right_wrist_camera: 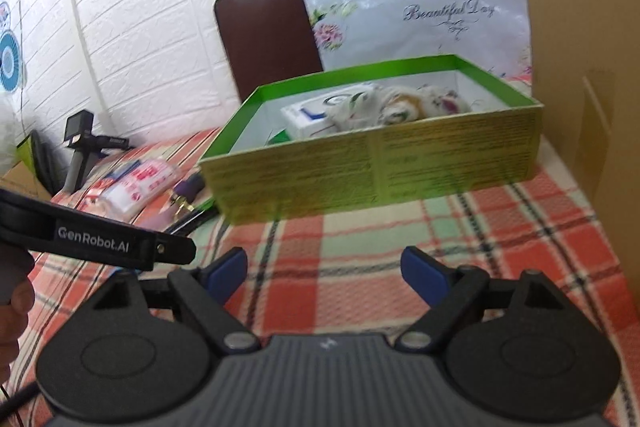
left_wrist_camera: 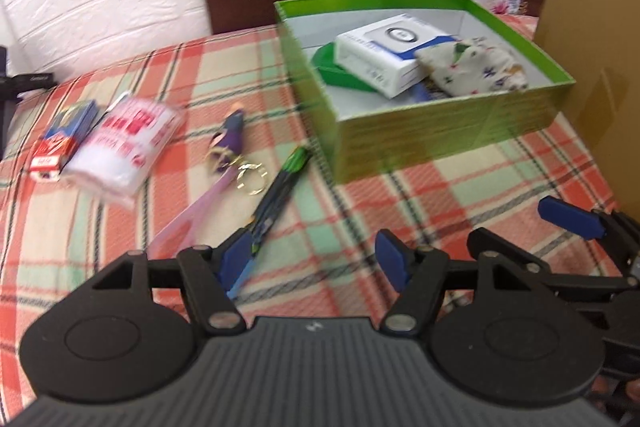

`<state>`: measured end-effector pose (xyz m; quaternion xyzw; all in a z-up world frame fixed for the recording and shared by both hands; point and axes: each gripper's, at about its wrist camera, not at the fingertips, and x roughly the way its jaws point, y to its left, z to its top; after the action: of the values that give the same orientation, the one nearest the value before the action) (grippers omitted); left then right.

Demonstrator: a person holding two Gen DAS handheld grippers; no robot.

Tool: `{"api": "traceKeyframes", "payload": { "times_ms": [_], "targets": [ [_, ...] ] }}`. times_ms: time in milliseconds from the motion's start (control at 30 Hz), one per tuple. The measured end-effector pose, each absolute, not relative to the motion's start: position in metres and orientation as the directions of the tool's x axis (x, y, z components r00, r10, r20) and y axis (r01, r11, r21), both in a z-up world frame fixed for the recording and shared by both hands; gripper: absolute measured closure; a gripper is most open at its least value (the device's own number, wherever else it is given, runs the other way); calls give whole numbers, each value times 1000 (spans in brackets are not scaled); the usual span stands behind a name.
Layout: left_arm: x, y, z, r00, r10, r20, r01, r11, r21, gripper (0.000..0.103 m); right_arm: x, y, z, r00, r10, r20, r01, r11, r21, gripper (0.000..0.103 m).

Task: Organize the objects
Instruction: 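Move the right gripper back toward the blue-capped marker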

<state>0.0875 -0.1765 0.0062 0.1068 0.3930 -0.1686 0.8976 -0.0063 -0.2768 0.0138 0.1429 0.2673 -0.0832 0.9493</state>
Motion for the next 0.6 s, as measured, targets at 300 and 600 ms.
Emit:
{"api": "traceKeyframes", "payload": {
  "times_ms": [300, 600],
  "targets": [
    [85, -144, 0, 642, -184, -745, 342, 938, 63, 33, 4, -247, 14, 831, -28, -555, 167, 965, 201, 17],
    [88, -116, -5, 644, -164, -747, 300, 953, 49, 33, 13, -218, 13, 814, 11, -580, 107, 980, 168, 17]
  ]
}}
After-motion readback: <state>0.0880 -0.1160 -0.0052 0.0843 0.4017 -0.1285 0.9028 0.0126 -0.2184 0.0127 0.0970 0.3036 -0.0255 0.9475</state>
